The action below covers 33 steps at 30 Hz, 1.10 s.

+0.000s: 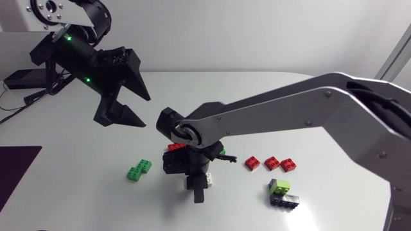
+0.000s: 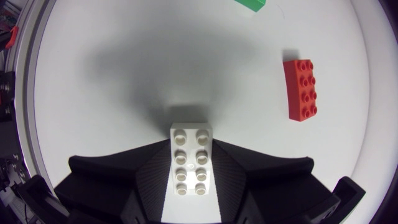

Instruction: Separate the duplo bricks

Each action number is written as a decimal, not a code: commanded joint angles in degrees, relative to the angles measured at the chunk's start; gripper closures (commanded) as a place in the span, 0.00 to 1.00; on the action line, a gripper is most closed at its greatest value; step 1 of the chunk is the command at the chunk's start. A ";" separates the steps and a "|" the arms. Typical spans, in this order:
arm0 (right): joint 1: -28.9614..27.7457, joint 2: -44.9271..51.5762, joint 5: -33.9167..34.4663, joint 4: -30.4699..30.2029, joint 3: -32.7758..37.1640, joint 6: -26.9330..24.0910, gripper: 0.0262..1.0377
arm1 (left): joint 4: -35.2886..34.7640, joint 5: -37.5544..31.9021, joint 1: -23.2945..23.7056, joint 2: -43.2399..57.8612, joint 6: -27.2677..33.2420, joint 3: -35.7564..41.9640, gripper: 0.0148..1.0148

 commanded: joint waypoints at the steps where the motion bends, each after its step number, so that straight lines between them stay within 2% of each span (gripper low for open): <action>1: 0.68 3.12 -0.62 0.98 -1.08 0.04 0.80 | -0.60 -0.31 0.71 -1.26 1.92 -1.70 0.03; 2: 0.68 2.41 -0.89 1.15 -1.25 0.13 0.73 | -0.69 -0.31 0.88 -1.35 1.92 -1.70 0.03; 5: 0.06 -1.45 -2.47 1.15 -1.60 1.71 0.37 | -1.04 -0.31 0.79 -1.61 1.83 -1.44 0.03; 7: -0.64 -4.97 -3.70 1.07 -2.13 2.59 0.16 | -1.12 -0.22 0.62 -1.79 1.65 -1.18 0.03; 8: -1.08 -6.99 -4.49 1.07 -2.39 3.38 0.08 | -1.12 -0.22 0.44 -1.87 1.57 -1.18 0.03; 9: -1.70 -9.01 -5.19 1.15 -2.66 3.82 0.05 | -1.12 -0.22 0.27 -1.87 1.39 -1.00 0.03; 15: -5.91 -22.11 -7.39 4.67 -8.02 8.13 0.04 | -1.21 -0.14 -0.88 -2.49 0.69 -1.00 0.03; 18: -8.46 -30.72 -7.56 6.34 -14.44 10.33 0.05 | -1.12 -0.14 -2.02 -2.66 0.07 -1.62 0.03; 21: -12.07 -40.57 -8.18 7.22 -22.35 10.24 0.04 | -0.42 -0.14 -3.95 -2.22 -0.63 -3.29 0.03; 24: -18.04 -48.92 -9.50 6.87 -29.20 9.45 0.04 | 2.65 -0.14 -7.12 -1.17 -3.09 -5.22 0.03; 28: -23.84 -57.53 -9.67 3.88 -35.53 10.85 0.05 | 8.72 -0.14 -11.07 1.29 -7.13 -7.50 0.03; 33: -29.56 -66.41 -10.64 2.91 -43.44 8.66 0.05 | 11.53 0.04 -15.82 5.25 -9.60 -7.68 0.04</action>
